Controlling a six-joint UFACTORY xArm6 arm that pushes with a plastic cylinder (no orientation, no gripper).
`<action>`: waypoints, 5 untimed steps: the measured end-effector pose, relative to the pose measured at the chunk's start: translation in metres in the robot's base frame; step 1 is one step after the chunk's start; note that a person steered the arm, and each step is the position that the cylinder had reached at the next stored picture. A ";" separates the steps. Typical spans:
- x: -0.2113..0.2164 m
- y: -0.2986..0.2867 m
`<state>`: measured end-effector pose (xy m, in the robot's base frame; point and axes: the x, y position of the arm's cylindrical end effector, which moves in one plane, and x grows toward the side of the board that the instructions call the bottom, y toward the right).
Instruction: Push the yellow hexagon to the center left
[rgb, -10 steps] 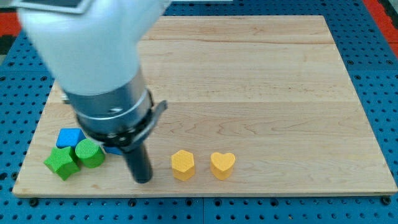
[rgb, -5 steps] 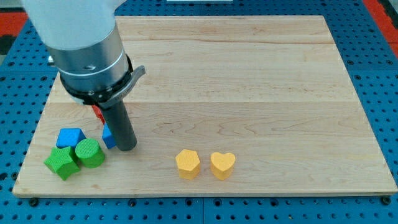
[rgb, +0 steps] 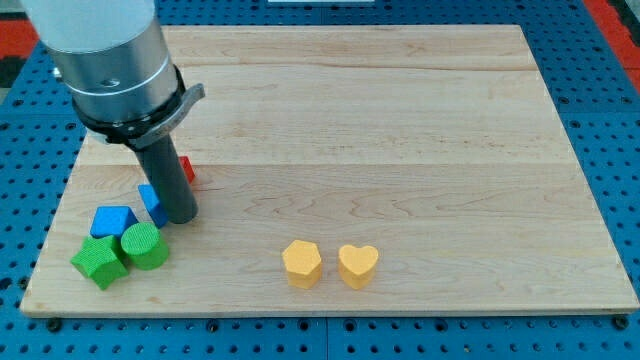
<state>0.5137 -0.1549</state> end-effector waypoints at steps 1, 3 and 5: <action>-0.002 -0.020; -0.018 -0.057; -0.018 -0.027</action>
